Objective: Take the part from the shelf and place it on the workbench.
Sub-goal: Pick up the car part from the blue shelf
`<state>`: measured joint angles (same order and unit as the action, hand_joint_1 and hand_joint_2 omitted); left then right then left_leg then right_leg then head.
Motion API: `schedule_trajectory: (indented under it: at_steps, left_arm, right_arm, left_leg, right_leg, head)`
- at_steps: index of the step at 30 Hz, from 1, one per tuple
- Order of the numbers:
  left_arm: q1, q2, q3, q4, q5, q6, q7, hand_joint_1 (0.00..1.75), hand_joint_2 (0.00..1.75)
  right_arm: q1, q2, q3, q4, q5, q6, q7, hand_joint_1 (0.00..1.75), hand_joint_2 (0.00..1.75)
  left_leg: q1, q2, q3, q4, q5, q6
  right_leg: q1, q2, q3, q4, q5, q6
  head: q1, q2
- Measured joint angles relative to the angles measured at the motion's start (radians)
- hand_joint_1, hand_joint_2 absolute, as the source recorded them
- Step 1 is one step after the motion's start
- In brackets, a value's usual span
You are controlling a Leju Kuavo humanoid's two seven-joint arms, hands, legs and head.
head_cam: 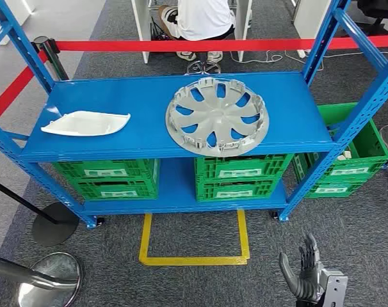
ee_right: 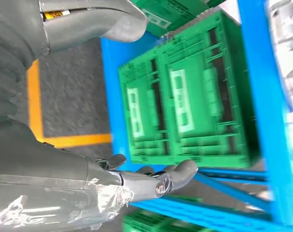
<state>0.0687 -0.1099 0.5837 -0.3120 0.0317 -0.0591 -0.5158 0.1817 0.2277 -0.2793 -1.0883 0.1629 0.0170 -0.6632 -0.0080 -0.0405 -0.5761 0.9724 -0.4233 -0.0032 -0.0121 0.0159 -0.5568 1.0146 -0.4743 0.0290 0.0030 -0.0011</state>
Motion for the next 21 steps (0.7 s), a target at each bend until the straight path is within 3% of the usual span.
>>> schedule_trajectory:
  at_steps: [13,21]
  left_arm:
    - [-0.019,0.002,0.041,0.013,-0.127,0.036,0.0,0.0,0.0]
    - [-0.033,0.01,0.053,0.026,-0.204,0.032,0.002,0.0,0.0]
  right_arm:
    - [0.079,-0.002,0.198,-0.291,0.119,-0.235,-0.018,0.0,1.75]
    - [0.117,-0.025,0.33,-0.405,0.289,-0.418,-0.005,0.0,1.75]
  left_leg:
    - [0.0,0.0,0.0,0.0,0.0,0.0]
    - [-0.003,0.0,0.0,0.004,-0.003,0.004]
  right_leg:
    - [0.0,0.0,0.0,0.0,0.0,0.0]
    - [-0.002,0.0,0.002,-0.002,-0.001,0.002]
  head:
    - [0.0,0.0]
    - [0.0,0.0]
